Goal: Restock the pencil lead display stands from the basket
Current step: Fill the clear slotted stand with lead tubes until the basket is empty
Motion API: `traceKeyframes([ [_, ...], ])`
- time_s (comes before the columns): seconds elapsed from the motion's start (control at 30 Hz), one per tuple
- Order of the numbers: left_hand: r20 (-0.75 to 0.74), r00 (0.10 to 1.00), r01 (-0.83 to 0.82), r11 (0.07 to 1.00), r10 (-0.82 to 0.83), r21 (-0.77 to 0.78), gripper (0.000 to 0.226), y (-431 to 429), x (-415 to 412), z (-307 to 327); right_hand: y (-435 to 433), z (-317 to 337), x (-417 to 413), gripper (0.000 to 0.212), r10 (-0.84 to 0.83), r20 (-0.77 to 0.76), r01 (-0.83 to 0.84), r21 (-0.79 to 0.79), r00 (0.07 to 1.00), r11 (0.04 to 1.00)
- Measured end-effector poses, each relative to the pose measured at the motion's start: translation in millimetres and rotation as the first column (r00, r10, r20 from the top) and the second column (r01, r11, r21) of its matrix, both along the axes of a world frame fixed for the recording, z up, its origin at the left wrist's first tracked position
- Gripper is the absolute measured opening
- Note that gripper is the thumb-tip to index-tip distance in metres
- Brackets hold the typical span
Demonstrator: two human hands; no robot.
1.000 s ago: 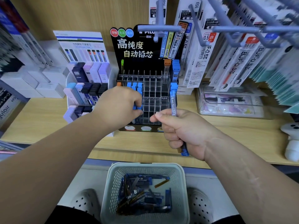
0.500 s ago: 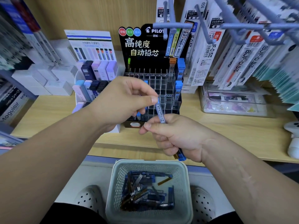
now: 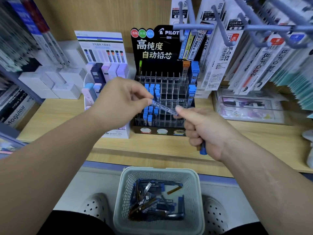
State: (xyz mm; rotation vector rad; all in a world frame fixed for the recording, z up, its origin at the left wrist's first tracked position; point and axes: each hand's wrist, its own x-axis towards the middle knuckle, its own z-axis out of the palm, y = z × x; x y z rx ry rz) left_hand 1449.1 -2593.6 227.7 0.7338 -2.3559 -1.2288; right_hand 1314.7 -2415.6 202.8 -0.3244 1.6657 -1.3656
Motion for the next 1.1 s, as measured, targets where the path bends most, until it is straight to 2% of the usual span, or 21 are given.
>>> traceKeyframes([
  [0.07, 0.048, 0.998, 0.042, 0.998, -0.040, -0.047, 0.013, 0.9, -2.0, -5.4, 0.2, -1.0, -5.1, 0.028, -0.068, 0.028, 0.068, -0.009, 0.997, 0.998],
  [0.23, 0.039, 0.998, 0.046, 0.995, -0.043, -0.087, 0.010, -9.2, -7.5, -5.0, 0.9, -3.3, -5.0, 0.037, -0.090, 0.008, 0.090, 0.057, 0.996, 0.994],
  [0.37, 0.071, 0.991, 0.126, 0.970, -0.113, -0.210, 0.014, -8.4, -6.9, -9.3, 1.9, -3.2, -6.6, 0.041, -0.117, 0.045, 0.114, 0.052, 0.992, 0.992],
  [0.57, 0.168, 0.957, 0.288, 0.826, -0.235, -0.485, 0.012, -4.8, -13.8, -16.3, 1.0, -3.2, -7.0, 0.046, -0.160, 0.115, 0.159, 0.016, 0.980, 0.987],
  [0.7, 0.233, 0.930, 0.368, 0.729, -0.285, -0.578, 0.012, -0.6, -21.4, -29.2, 0.7, 0.6, -9.9, 0.055, -0.228, 0.277, 0.255, -0.066, 0.933, 0.965],
  [0.8, 0.259, 0.933, 0.356, 0.747, -0.249, -0.561, 0.013, 1.3, -25.6, -35.8, 1.7, 2.3, -13.3, 0.062, -0.239, 0.352, 0.298, -0.122, 0.905, 0.947],
  [1.0, 0.248, 0.963, 0.238, 0.780, -0.109, -0.579, 0.015, 1.9, -31.3, -37.1, 0.6, 2.2, -14.9, 0.069, -0.225, 0.403, 0.306, -0.148, 0.887, 0.941],
  [1.1, 0.261, 0.961, 0.226, 0.798, -0.089, -0.559, 0.007, 2.8, -31.6, -35.2, 0.3, 2.9, -14.6, 0.057, -0.226, 0.463, 0.339, -0.176, 0.857, 0.924],
])
